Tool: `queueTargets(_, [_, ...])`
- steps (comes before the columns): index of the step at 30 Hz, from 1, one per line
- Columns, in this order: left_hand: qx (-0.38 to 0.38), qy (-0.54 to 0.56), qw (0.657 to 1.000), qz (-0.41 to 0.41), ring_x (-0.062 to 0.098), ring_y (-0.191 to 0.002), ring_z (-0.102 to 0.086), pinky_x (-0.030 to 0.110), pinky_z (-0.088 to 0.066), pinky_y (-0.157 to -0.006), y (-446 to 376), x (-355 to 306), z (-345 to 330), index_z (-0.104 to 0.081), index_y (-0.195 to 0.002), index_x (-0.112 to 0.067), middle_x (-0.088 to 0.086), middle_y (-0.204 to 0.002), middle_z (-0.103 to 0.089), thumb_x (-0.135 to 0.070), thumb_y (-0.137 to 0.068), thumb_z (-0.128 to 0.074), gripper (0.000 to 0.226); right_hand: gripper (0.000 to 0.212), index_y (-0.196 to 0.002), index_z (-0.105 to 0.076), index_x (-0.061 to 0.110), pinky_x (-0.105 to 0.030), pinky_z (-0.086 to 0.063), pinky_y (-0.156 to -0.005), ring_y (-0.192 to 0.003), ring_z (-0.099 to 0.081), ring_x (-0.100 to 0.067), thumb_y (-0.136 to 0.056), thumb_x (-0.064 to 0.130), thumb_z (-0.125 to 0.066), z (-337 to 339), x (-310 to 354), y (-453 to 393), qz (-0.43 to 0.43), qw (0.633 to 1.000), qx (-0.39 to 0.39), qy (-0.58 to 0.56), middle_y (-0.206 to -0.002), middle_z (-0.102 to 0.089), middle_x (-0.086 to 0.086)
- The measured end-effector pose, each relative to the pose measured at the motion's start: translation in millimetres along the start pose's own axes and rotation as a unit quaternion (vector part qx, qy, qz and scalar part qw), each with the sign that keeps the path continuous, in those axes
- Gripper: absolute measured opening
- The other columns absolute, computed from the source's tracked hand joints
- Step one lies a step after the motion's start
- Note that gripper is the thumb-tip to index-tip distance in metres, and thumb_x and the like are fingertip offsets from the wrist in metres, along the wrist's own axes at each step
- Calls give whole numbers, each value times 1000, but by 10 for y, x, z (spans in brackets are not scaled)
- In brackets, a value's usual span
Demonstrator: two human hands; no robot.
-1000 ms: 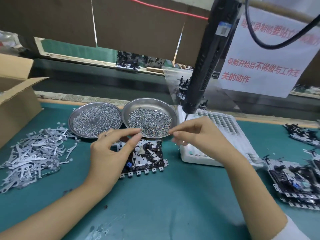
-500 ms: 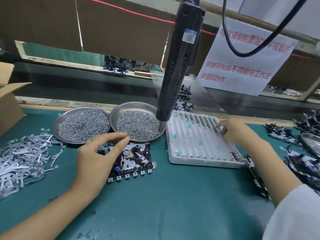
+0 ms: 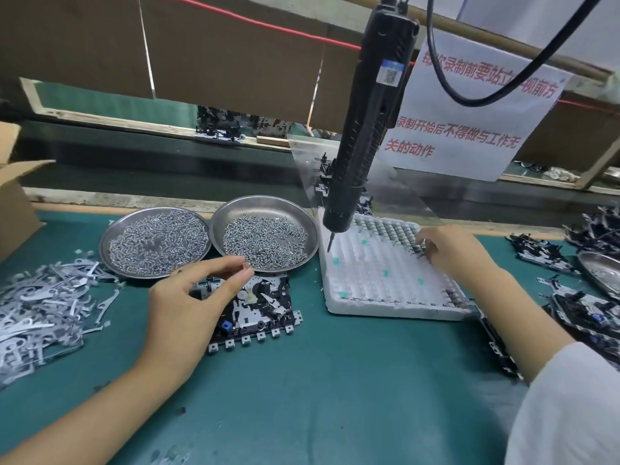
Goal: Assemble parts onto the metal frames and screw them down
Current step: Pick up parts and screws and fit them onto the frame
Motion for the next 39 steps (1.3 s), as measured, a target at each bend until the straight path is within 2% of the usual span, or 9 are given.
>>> queueTargets(3, [4,-3,1000,-6,2,-90,-66,16,-48,-83,0,-8,-4,-72,-82,-39,-21,-85,-72,-36,-66,-74,16,20,-94,-69,-4,-41,-51,-73,-83,-61,-33,-82,-10,-54,157,31,80,1,997,-52,-55,-90,-68,-19])
queueTargets(5, [5,-3,1000,-10,1,-90,-65,12,-46,-84,1,-14,-8,-72,-82,-37,-22,-86,-72,-34,-67,-74,16,12,-79,-70,-2,-45,-56,-71,-75,-67,-30,-82,-7,-60,273,159,210,0,981,-49,-186,-78,-70,-15])
queueTargets(8, [12,-14,1000,-18,1,-94,-64,12,-45,-87,7,-33,-23,-72,-84,-38,-23,-89,-71,-33,-67,-73,17,20,-70,-70,14,-24,-54,-55,-61,-69,-15,-81,-3,-68,348,691,529,38,899,64,-432,-69,-71,-4])
queueTargets(11, [25,-31,998,-39,2,-94,-63,15,-44,-89,24,-84,-48,-72,-85,-36,-24,-92,-70,-31,-67,-73,19,28,-69,-72,19,-21,-53,-60,-67,-69,-18,-79,-7,-68,251,1309,773,91,803,147,-570,-84,-73,-14])
queueTargets(16, [48,-43,997,-48,2,-92,-63,22,-46,-89,35,-121,-72,-71,-86,-37,-21,-91,-70,-31,-69,-71,18,18,-94,-72,7,-19,-54,-72,-75,-70,-15,-82,-6,-67,-24,1910,873,84,701,157,-691,-79,-74,-9])
queueTargets(22, [67,-45,996,-50,7,-87,-66,40,-50,-88,33,-86,-84,-73,-87,-39,-18,-86,-71,-32,-70,-71,18,29,-97,-71,19,-19,-54,-76,-82,-71,-12,-79,-4,-71,-101,1999,864,72,676,81,-729,-88,-75,1])
queueTargets(28, [78,-54,995,-44,14,-88,-65,44,-50,-88,15,-25,-103,-72,-88,-39,-15,-84,-72,-35,-70,-72,18,20,-96,-74,6,-26,-56,-79,-86,-70,-19,-78,-3,-72,-147,1964,886,72,678,62,-729,-95,-74,-8])
queueTargets(33, [73,-65,994,-41,16,-89,-65,45,-49,-88,21,-3,-99,-74,-85,-33,-14,-84,-72,-30,-71,-74,15,19,-96,-73,9,-27,-57,-78,-78,-69,-18,-81,-1,-69,-156,1952,892,63,664,59,-743,-90,-73,-13])
queueTargets(39, [80,-74,993,-46,19,-87,-65,52,-47,-86,24,-56,-118,-74,-84,-33,-18,-81,-71,-35,-70,-73,14,17,-90,-74,15,-18,-53,-70,-72,-67,-9,-82,1,-69,-158,1992,902,78,651,67,-752,-79,-74,-1])
Point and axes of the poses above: each hand's wrist, its own y-axis away from the middle knuckle, its own z-axis out of the back of the hand, x = y × z, the point moved 5 cm from there along -y, towards the middle knuckle
